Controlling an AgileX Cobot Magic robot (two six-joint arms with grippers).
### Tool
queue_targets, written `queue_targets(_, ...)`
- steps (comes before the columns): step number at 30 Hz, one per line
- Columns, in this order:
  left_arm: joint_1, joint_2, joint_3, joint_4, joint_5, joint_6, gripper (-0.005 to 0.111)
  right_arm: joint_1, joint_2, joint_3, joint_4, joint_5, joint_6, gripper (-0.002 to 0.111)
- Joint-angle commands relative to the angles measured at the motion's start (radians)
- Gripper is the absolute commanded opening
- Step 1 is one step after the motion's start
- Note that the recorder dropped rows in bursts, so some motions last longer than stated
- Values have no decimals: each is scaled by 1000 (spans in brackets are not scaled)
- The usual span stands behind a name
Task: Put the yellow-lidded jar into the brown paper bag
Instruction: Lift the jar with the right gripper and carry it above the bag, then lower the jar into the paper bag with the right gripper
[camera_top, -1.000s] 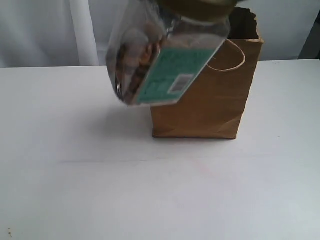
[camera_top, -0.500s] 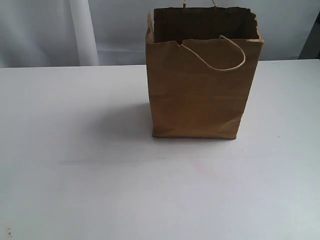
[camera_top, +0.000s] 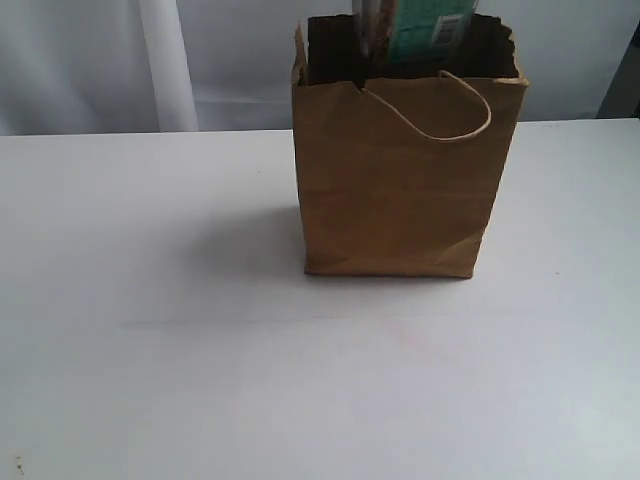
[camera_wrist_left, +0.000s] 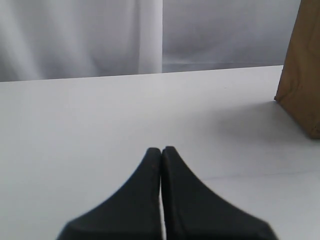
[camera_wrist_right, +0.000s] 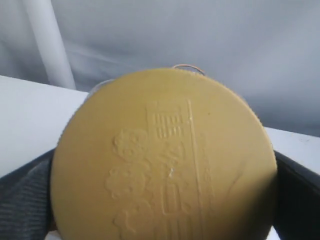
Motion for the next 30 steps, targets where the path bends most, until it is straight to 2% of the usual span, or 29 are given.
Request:
queue_targets(1,-5,3,-2,-4,-9,-4,1,-19,38,-7,31,-55,-28,0)
queue_targets(12,-5,3,-2,-4,-9,-4,1,-19,244,-7,65,1,-40,0)
queue_targets(20,-5,3,-2,-4,-9,-4,1,-128,324,-7,288,3,-131,0)
queue_targets(30,-5,3,-2,-4,-9,-4,1,-159,443,-7,307,5,-153,0)
